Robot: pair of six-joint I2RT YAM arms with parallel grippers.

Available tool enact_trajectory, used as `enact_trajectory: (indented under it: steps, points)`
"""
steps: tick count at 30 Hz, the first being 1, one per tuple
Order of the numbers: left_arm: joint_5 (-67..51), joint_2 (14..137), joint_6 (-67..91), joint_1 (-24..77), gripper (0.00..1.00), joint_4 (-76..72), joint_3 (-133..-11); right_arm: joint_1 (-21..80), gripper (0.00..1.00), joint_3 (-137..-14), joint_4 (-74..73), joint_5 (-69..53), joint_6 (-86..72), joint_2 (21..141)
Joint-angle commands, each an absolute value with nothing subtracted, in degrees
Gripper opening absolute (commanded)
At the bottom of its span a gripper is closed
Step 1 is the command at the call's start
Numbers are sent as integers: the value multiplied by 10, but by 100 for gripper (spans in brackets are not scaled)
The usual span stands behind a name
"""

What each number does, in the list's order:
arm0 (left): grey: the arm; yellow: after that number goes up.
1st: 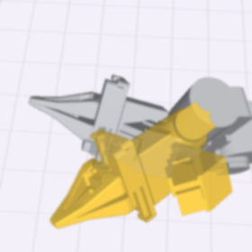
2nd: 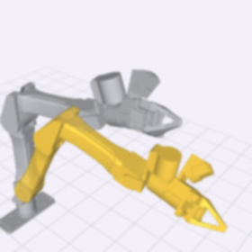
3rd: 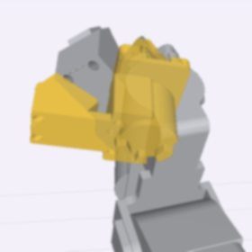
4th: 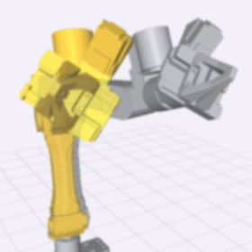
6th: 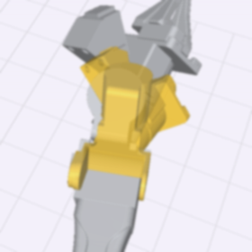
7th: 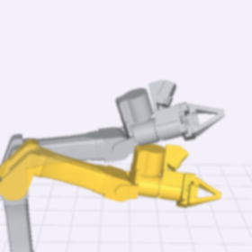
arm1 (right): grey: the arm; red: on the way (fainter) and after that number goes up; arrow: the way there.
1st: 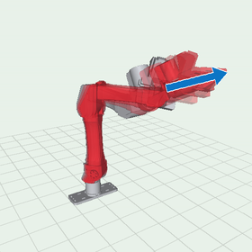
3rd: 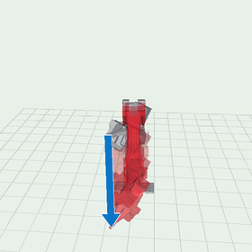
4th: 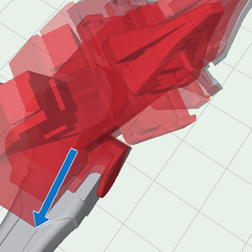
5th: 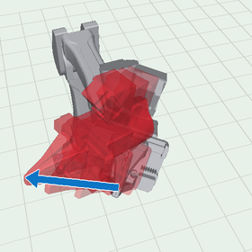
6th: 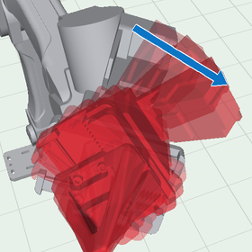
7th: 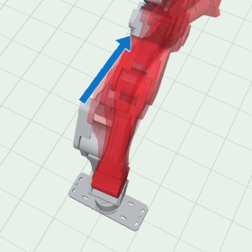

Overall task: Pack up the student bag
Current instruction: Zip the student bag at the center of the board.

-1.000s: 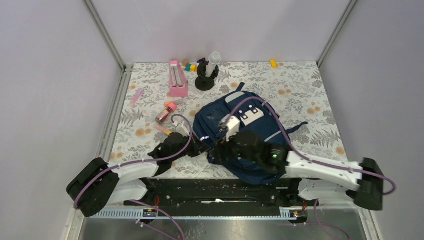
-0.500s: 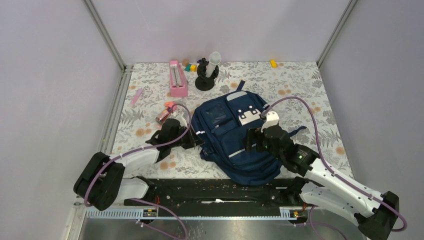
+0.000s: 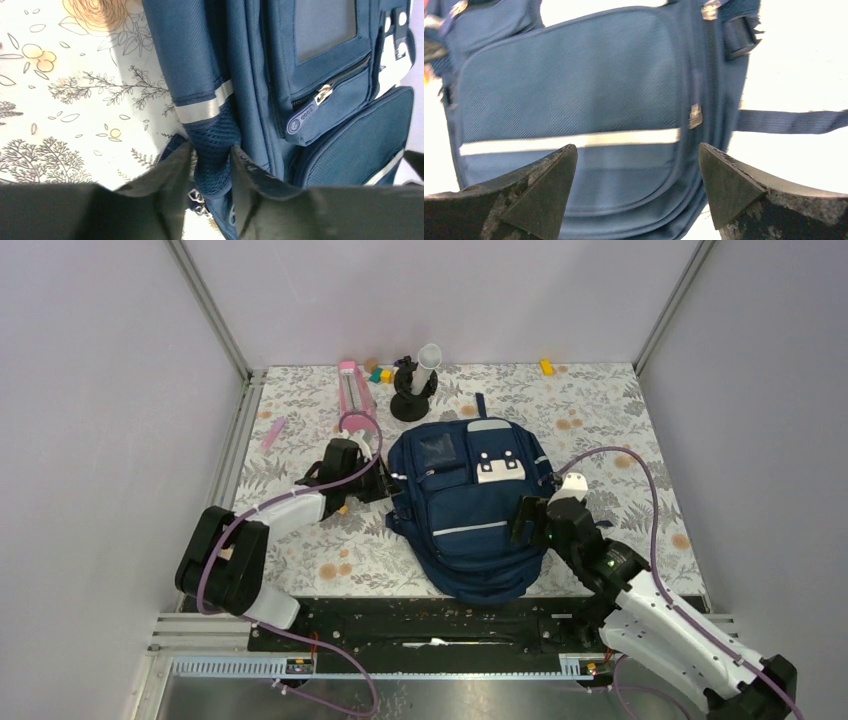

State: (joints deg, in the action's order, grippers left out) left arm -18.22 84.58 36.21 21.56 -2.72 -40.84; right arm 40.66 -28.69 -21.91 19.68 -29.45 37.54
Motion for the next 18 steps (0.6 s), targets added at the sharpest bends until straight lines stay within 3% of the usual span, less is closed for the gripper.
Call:
enact_trajectory:
  steps: [1, 3, 5, 13, 18]
  points:
    - [-165, 838, 343, 206, 49, -45, -458, 303, 96, -284, -186, 127, -294, 403]
    - [-168, 822, 343, 206, 72, -37, -459, 274, 96, -283, -164, 96, -294, 404]
    - [-163, 803, 336, 206, 84, -21, -460, 259, 96, -283, -148, 76, -292, 404]
    - [-177, 684, 318, 206, 94, 62, -454, 255, 88, -251, -161, 89, -307, 449]
    - [-238, 630, 296, 206, 97, 137, -517, 255, 85, -214, -121, -4, -340, 450]
